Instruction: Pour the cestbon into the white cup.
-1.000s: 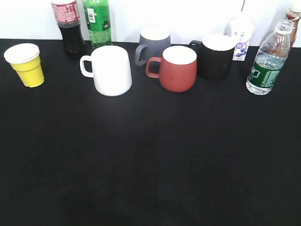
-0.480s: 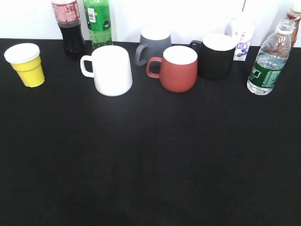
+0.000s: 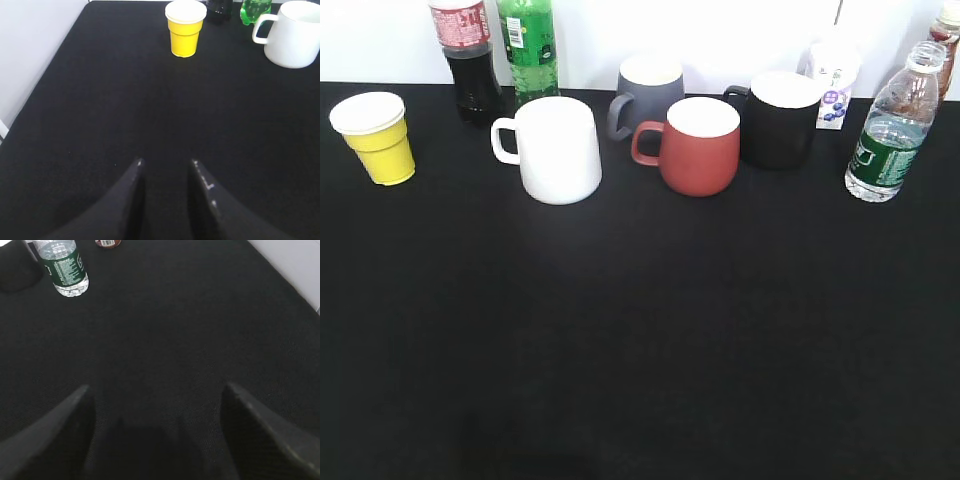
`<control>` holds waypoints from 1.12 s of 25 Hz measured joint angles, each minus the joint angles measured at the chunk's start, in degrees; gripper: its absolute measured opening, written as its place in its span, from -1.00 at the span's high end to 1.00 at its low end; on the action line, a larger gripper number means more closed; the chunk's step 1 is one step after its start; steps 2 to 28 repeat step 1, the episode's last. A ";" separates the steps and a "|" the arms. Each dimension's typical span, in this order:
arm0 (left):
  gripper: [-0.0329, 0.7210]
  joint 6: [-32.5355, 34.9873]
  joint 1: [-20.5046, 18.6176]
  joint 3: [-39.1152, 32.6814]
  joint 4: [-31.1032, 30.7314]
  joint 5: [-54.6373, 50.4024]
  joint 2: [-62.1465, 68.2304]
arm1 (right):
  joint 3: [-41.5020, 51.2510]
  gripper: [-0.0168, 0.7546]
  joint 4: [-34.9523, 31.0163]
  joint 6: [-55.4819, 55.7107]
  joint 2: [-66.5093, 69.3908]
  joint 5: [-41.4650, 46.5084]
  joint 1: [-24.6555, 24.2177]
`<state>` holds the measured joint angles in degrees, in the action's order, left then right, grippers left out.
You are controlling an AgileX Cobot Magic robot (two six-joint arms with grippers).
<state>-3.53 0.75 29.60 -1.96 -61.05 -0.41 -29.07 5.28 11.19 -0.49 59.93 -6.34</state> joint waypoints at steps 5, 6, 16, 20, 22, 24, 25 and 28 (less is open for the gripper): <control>0.32 0.00 0.00 0.00 0.00 0.00 0.00 | 0.00 -0.58 0.00 -0.01 0.00 0.00 0.00; 0.32 0.00 0.00 0.00 0.00 0.00 0.00 | 0.00 -0.58 0.00 -0.01 0.00 0.00 0.00; 0.32 0.00 0.00 0.00 0.00 0.00 0.00 | 0.00 -0.58 0.00 -0.01 0.00 0.00 0.00; 0.32 0.00 0.00 0.00 0.00 0.00 0.00 | 0.00 -0.58 0.00 -0.01 0.00 0.00 0.00; 0.32 0.00 0.00 0.00 0.00 0.00 0.00 | 0.00 -0.58 0.00 -0.01 0.00 0.00 0.00; 0.32 0.00 0.00 0.00 0.00 0.00 0.00 | 0.00 -0.58 0.00 -0.01 0.00 0.00 0.00; 0.32 0.00 0.00 0.00 0.00 0.00 0.00 | 0.00 -0.58 0.00 -0.01 0.00 0.00 0.00; 0.32 0.00 0.00 0.00 0.00 0.00 0.00 | 0.00 -0.58 0.00 -0.01 0.00 0.00 0.00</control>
